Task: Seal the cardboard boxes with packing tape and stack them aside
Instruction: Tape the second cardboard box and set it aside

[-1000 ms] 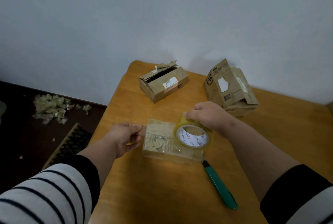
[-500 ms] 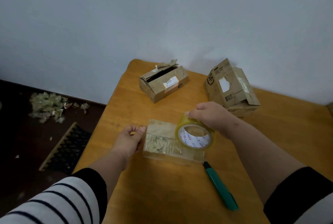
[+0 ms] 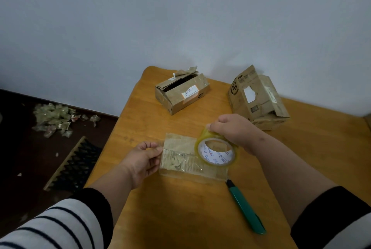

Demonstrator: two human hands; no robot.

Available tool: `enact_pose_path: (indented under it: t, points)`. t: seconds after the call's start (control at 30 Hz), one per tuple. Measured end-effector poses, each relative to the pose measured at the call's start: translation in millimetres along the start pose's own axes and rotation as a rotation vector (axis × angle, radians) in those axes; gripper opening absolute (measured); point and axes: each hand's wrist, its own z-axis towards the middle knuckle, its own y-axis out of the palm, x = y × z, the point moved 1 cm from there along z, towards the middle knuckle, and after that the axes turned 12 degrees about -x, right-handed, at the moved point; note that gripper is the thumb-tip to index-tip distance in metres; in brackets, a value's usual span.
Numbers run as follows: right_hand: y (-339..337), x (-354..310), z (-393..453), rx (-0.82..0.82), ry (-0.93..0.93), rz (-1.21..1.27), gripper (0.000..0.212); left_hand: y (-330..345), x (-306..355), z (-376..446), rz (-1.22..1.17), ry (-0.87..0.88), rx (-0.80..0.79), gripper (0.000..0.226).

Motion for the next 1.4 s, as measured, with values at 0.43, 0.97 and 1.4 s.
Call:
enact_pose_path:
  t: [0.43,0.97,1.4]
  points:
    - [3.4,1.5,-2.9,0.028,-0.006,0.0,0.03,-1.5,-1.0,4.3,0.53,0.0,0.241,0.039]
    - [5.3,8.0,-5.6,0.015,-0.039,0.001,0.033,26.3,-19.6,-13.1,1.296,0.575,0.097,0.083]
    - [13.7,30.1,-19.1,-0.1,-0.048,0.084,0.052,43.2,-4.2,5.8,1.965,0.288,0.006,0.138]
